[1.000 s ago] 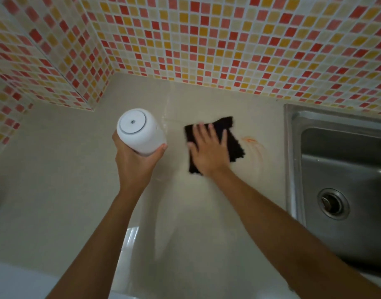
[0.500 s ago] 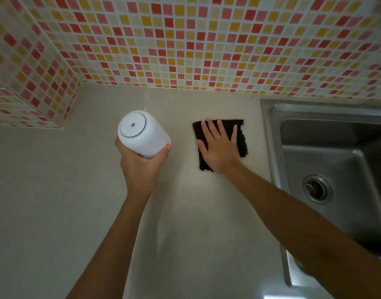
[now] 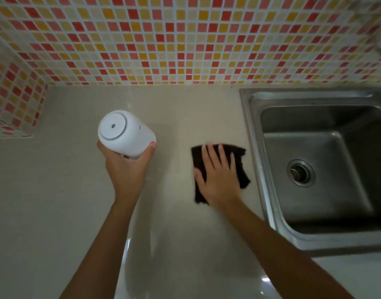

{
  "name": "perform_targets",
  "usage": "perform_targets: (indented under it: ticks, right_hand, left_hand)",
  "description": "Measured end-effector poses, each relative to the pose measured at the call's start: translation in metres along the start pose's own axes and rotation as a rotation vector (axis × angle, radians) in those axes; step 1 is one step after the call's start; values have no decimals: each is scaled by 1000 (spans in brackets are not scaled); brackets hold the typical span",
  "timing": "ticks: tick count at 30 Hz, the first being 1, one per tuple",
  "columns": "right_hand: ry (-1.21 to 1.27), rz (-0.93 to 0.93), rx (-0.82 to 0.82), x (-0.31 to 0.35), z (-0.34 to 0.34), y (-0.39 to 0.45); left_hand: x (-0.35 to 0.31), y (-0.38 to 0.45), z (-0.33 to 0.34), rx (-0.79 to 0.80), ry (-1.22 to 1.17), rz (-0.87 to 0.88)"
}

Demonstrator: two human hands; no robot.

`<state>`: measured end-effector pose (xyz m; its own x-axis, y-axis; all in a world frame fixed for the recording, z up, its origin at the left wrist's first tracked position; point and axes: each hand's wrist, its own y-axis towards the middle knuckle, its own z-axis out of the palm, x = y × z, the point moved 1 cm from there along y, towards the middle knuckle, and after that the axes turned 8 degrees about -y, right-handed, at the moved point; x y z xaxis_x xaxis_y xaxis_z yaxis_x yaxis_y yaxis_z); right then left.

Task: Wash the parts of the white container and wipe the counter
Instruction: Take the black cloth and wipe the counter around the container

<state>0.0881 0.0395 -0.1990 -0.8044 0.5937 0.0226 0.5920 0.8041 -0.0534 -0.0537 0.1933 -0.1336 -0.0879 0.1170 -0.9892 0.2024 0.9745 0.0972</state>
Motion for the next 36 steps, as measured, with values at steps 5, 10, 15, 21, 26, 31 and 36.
perform_targets:
  ticks: [5,10,15,21,26,31,36]
  right_hand:
    - [12,171,57,-48,-3,125]
    - [11,291,-44,-31,5,9]
    - [59,37,51,54,7,-156]
    - [79,-1,38,79,2,10]
    - [61,165,118,60,0,138]
    - [80,99,-13,79,9,12]
    - [107,-68,45,116,12,-127]
  left_hand:
    - [-1,-3,-2,62,42,45]
    - [-10,-3,-10,61,46,54]
    - [-14,-7,-13,-21,-11,44]
    - [-13,-9,-26,-26,6,53]
    - [-14,-9,-54,-62,35,70]
    - [-21,-8,-65,-97,7,71]
    - [-19,-3,-57,-67,-20,72]
